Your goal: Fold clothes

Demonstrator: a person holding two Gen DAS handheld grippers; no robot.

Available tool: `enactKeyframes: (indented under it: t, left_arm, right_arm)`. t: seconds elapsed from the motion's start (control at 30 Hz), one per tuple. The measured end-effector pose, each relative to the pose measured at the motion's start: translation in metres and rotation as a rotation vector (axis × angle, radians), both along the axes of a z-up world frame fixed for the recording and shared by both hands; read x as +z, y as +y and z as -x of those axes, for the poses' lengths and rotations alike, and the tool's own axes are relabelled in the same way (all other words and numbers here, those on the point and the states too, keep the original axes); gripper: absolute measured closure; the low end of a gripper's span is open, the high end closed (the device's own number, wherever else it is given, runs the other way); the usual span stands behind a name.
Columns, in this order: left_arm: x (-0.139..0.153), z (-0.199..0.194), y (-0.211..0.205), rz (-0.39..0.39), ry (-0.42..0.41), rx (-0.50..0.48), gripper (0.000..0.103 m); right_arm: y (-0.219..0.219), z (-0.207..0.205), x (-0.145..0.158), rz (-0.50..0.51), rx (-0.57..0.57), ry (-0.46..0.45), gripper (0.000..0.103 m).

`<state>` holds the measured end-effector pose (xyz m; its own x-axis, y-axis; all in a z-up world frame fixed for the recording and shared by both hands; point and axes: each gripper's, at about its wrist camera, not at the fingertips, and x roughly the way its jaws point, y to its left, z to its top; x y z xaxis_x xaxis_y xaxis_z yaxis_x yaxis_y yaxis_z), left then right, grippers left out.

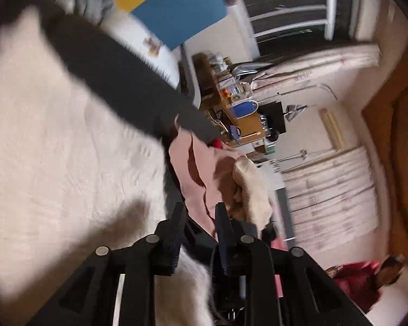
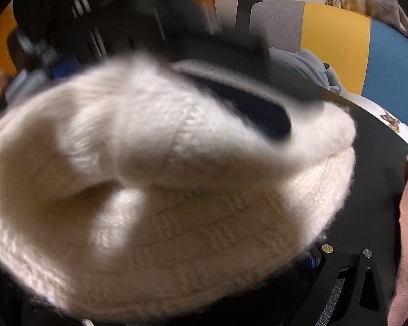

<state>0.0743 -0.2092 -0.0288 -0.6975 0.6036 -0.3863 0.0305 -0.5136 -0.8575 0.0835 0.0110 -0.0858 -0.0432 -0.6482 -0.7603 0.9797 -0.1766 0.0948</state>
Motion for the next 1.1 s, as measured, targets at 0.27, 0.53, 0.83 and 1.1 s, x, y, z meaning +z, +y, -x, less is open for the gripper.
enactKeyframes:
  t: [0.27,0.53,0.83,1.1]
  left_arm:
    - [0.03,-0.071,-0.078,0.194,0.05,0.203,0.074]
    - [0.001,-0.089,-0.093,0.238,0.083,0.203,0.073]
    - [-0.042,-0.045,-0.051,0.343,0.08,-0.035,0.075]
    - [-0.052,-0.064,-0.051,0.308,0.081,0.05,0.088]
  right_arm:
    - [0.048,-0.021,0.029,-0.083,0.002,-0.01,0.0]
    - [0.024,-0.045,0.088,0.038,0.2,-0.26,0.0]
    - [-0.025,-0.038,0.024,0.038,0.312,-0.9,0.0]
    - [0.066,-0.02,0.0,0.203,0.034,-0.859,0.013]
